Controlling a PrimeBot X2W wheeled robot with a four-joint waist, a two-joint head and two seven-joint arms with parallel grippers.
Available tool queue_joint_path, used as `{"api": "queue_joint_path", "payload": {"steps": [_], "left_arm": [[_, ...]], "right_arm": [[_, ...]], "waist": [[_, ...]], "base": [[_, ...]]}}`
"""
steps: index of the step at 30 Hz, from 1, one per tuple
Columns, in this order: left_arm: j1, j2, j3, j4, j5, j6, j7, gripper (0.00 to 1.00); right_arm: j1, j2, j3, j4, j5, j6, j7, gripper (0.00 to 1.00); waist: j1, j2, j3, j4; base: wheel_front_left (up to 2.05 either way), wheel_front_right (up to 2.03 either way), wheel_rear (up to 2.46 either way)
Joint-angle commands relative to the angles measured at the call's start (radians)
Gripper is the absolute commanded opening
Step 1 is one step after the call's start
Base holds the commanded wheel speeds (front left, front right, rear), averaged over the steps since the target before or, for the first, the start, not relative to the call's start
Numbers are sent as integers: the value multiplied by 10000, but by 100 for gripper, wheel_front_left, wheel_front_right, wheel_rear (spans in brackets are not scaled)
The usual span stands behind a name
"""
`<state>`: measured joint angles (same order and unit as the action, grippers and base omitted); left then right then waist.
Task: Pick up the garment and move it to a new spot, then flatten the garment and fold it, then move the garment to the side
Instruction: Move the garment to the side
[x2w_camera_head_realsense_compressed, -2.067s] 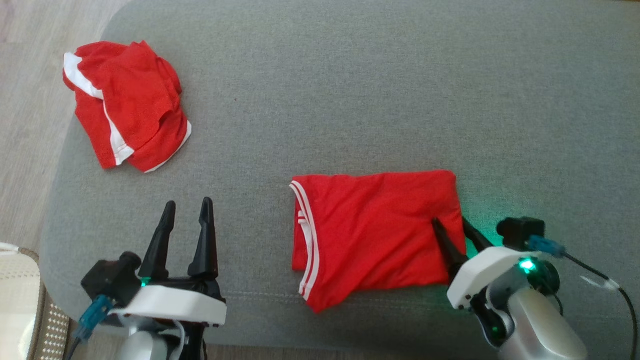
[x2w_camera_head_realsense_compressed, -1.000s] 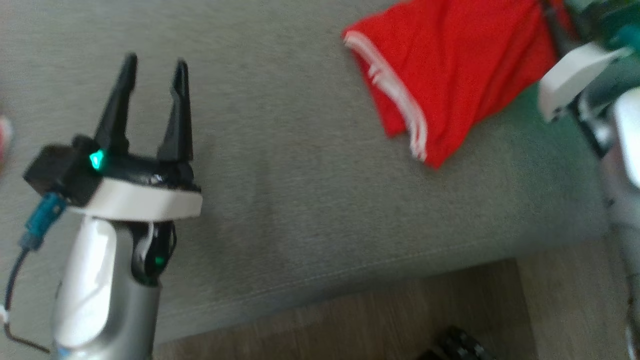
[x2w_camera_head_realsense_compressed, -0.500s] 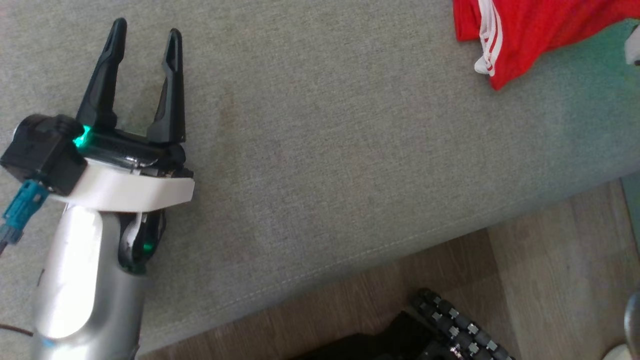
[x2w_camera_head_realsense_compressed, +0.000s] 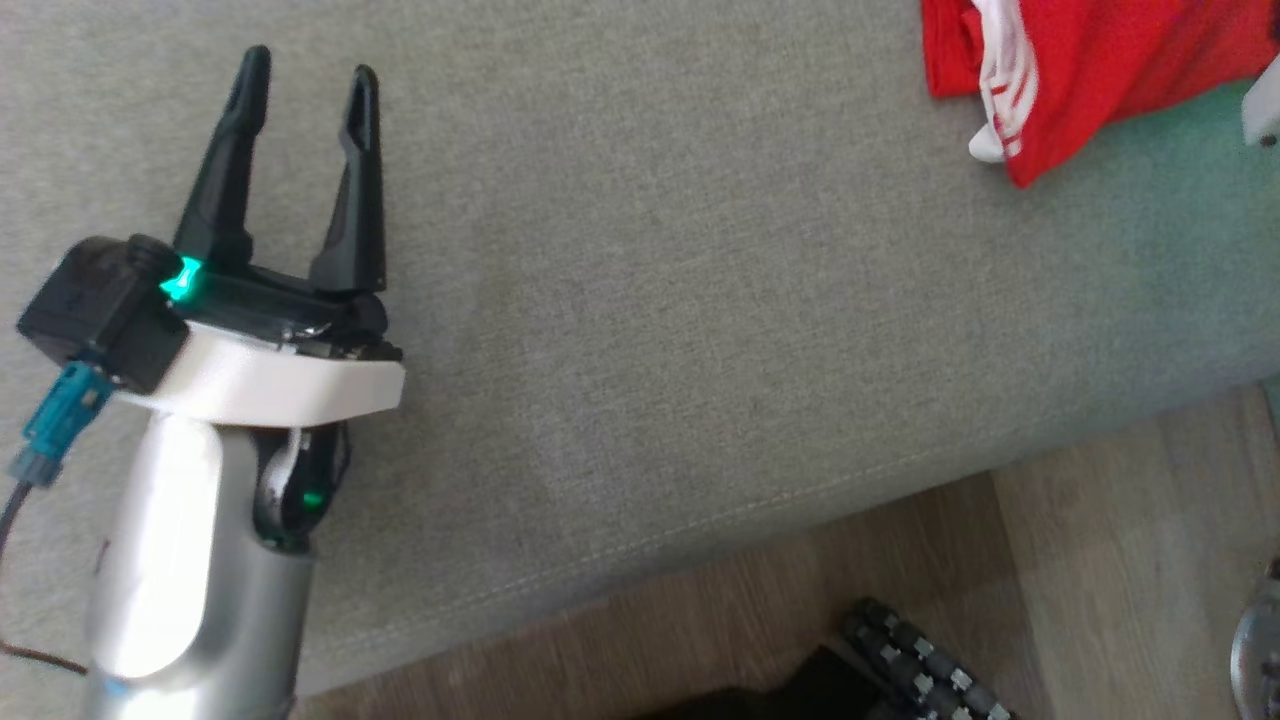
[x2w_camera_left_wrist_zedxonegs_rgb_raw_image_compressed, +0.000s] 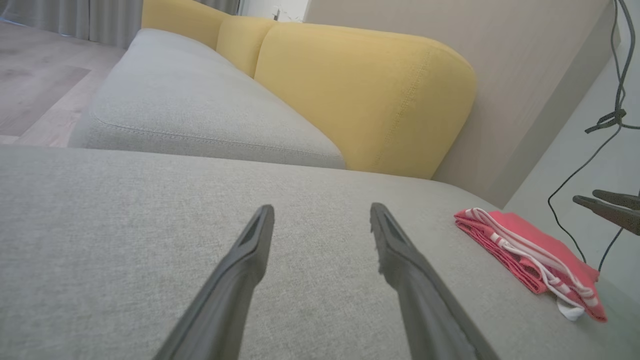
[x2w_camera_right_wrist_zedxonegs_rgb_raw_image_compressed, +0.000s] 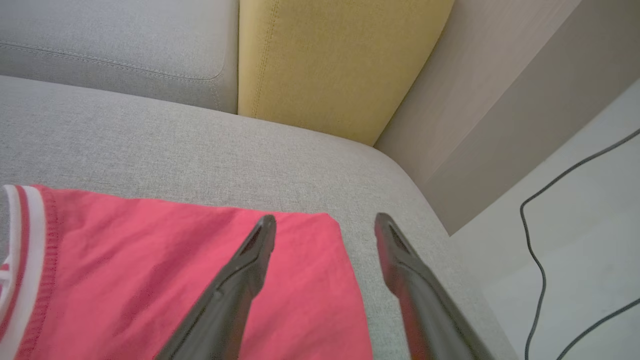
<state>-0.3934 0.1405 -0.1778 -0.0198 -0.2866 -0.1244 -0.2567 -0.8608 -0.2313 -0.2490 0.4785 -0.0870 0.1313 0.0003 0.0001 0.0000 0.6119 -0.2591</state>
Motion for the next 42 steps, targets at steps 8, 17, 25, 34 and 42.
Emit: {"api": "queue_joint_path", "payload": {"steps": [8, 17, 25, 34, 42], "left_arm": [[378, -473, 636, 23, -174, -61, -51, 100], [1245, -847, 1306, 284, -253, -33, -51, 100], [2182, -898, 1404, 557, -556, 189, -51, 100], [3591, -901, 1110, 731, -626, 648, -51, 100], [4304, -901, 960, 609, -569, 735, -51, 100]], "right_arm": [[638, 153, 694, -1094, 152, -6, 10, 100], [1763, 965, 1703, -1972, 661, -6, -502, 100], [3188, 1501, 2621, -2388, 766, -6, -1104, 100], [5219, 1803, 3383, -2345, 1464, -6, -2044, 100], [6693, 1809, 3520, -2796, 1963, -6, -2538, 100]], "waist": [[-1, 0, -1519, 697], [-1, 0, -3170, 1725], [-1, 0, -4233, 2455], [-1, 0, -5420, 2781], [-1, 0, -5964, 2936]], "base": [[0, 0, 0], [0, 0, 0], [0, 0, 0], [0, 0, 0], [0, 0, 0]]}}
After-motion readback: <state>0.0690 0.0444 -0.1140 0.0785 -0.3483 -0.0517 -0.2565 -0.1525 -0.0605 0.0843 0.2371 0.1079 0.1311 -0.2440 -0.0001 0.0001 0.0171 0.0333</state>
